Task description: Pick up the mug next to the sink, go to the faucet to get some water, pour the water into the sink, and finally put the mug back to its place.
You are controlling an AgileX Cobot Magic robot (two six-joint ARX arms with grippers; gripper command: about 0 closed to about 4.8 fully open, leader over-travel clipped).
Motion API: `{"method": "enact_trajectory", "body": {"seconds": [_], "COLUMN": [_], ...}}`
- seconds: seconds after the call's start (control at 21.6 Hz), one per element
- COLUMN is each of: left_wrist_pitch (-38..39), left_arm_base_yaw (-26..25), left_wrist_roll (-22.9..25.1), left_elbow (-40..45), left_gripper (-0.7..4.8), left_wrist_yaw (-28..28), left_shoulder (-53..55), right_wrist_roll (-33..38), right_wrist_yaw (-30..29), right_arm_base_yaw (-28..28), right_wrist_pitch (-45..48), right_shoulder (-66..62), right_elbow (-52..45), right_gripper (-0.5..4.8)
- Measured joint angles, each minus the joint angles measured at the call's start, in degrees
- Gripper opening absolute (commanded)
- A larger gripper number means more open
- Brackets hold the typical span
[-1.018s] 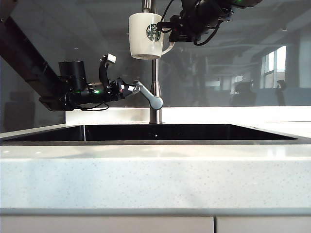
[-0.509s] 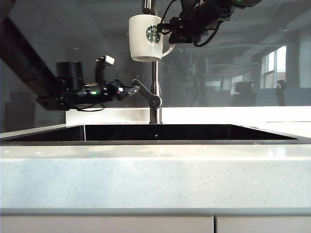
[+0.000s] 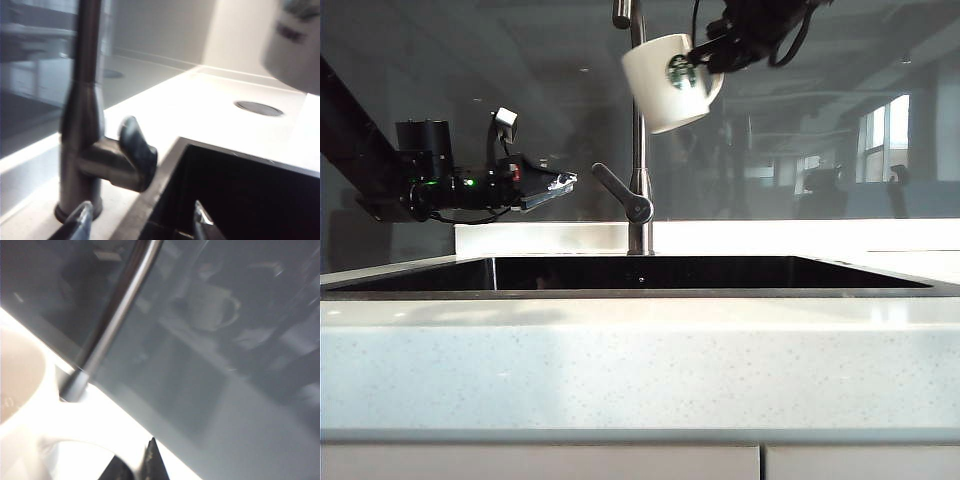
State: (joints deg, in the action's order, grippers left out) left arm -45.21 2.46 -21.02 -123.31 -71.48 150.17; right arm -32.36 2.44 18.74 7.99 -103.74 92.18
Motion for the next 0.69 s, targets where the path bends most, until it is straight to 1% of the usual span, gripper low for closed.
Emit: {"method": "enact_trajectory", "body": {"seconds": [0.05, 0.09, 0.14, 0.19, 0.28, 0.32, 0.37, 0.46, 0.51, 0.56, 0.65, 0.69], "left_wrist_pitch": [-0.02, -0.02, -0.07, -0.48, -1.38, -2.12, -2.73, -4.09, -4.94, -5.42, -9.64, -11.21], "left_arm_base_yaw": [-0.24, -0.59, -1.05, -1.38, -1.42, -1.4, -1.36, -1.27, -1.25, -1.22, -1.25, -1.27], "left_wrist_roll": [-0.13, -0.35, -1.29, -2.84, -4.48, -5.18, -5.68, -6.34, -6.73, -7.04, -10.1, -11.13], "left_elbow": [0.0, 0.0, -0.04, -0.04, -0.04, -0.04, -0.04, -0.04, -0.04, -0.04, 0.02, 0.0], "left_gripper": [2.54, 2.41, 2.41, 2.41, 2.3, 2.04, 1.62, 0.36, -0.09, -0.04, -0.04, -0.04], "left_wrist_yaw": [-0.94, -1.64, -2.14, -2.45, -2.49, -2.54, -2.67, -2.93, -2.97, -2.97, -3.02, -2.95], "left_shoulder": [0.0, 0.0, 0.0, 0.0, 0.0, 0.0, 0.0, 0.0, 0.0, 0.0, 0.02, 0.0], "right_wrist_roll": [-3.21, -7.52, -15.28, -21.07, -26.23, -28.94, -31.61, -35.5, -37.66, -39.26, -45.75, -47.25], "right_wrist_yaw": [0.72, 1.99, 4.87, 7.28, 9.22, 10.27, 11.5, 12.63, 12.98, 13.22, 14.03, 14.01], "right_arm_base_yaw": [-0.04, -0.04, 0.02, 0.09, 0.24, 0.39, 0.68, 1.14, 1.49, 1.75, 2.84, 3.19], "right_wrist_pitch": [-0.39, -0.85, -1.84, -2.75, -3.32, -3.41, -3.41, -3.21, -3.1, -2.95, -2.75, -2.78], "right_shoulder": [0.37, 0.63, 0.83, 0.81, 0.7, 0.66, 0.66, 0.68, 0.72, 0.74, 0.74, 0.74], "right_elbow": [0.0, 0.0, -0.02, -0.04, -0.09, -0.09, -0.09, -0.09, -0.07, -0.07, -0.07, -0.07], "right_gripper": [-0.06, -0.06, -0.06, -0.06, -0.06, -0.06, -0.06, -0.06, -0.06, -0.06, -0.06, -0.06]}}
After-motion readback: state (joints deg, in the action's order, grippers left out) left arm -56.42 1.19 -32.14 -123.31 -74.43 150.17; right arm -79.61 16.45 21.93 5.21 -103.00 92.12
